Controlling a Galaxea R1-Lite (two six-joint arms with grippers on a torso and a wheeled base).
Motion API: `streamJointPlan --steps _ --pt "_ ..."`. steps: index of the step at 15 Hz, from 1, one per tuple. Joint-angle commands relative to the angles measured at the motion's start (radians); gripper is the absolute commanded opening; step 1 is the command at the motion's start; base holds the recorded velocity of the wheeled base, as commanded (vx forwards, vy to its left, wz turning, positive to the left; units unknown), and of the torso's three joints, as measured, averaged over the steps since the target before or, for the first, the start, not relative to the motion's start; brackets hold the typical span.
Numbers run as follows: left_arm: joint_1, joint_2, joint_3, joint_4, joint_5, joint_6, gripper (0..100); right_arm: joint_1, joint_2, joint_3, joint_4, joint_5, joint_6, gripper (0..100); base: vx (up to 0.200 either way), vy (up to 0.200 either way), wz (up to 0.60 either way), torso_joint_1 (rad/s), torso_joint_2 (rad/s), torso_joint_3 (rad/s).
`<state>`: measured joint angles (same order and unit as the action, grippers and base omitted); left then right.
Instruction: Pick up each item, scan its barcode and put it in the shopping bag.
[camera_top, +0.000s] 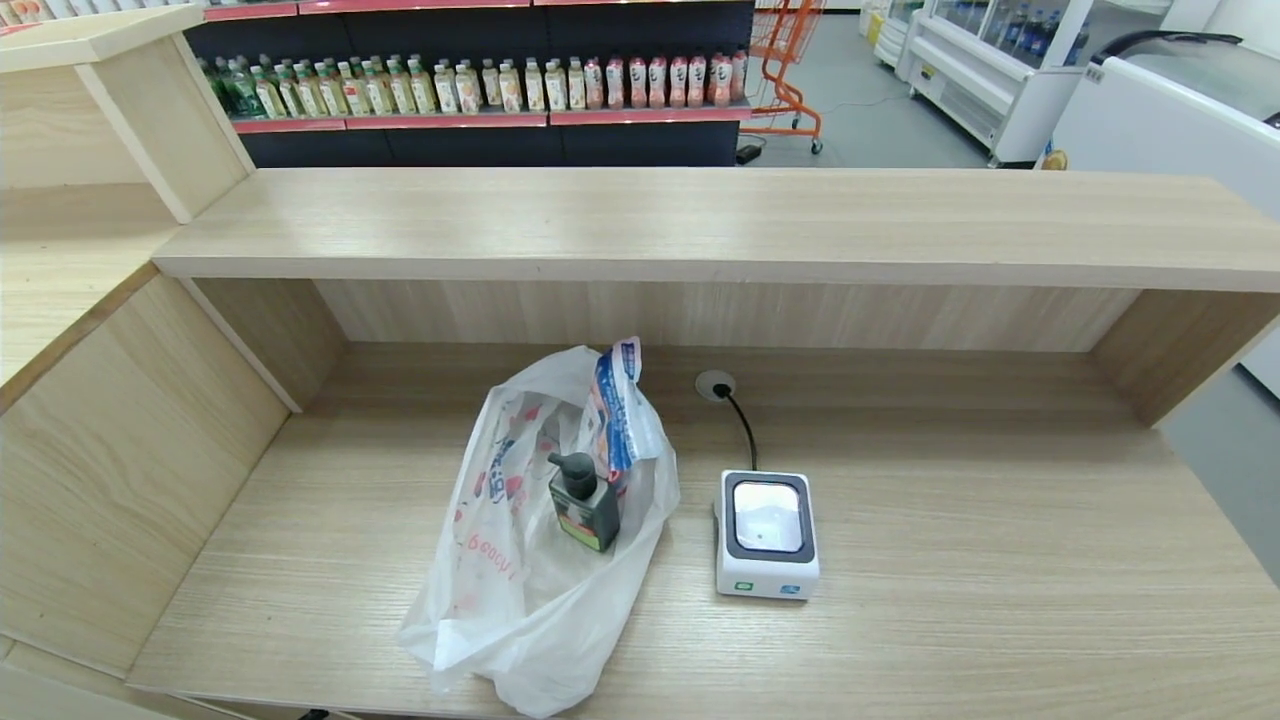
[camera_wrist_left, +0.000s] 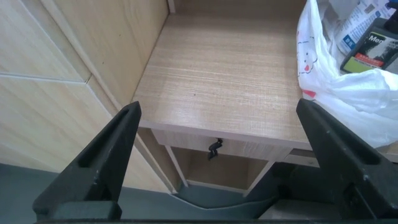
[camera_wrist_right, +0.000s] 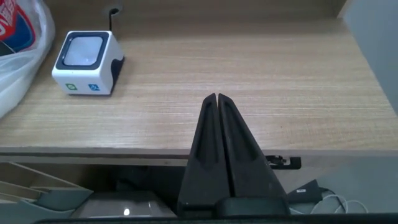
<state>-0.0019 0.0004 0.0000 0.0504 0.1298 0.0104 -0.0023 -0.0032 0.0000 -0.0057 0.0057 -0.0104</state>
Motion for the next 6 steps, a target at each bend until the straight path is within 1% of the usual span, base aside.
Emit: streamJointPlan --steps 1,6 --pt "0.0 0.001 0.0 0.0 0.001 0.0 100 0.001 0.003 0.0 0.0 0.0 0.0 0 0.0 0.0 0.0 0.0 0.0 0.0" --pt "0.0 0.0 0.0 0.0 0.001 0.0 100 0.001 0.003 0.0 0.0 0.0 -0.005 0 0.0 0.0 0.0 0.0 0.0 0.0"
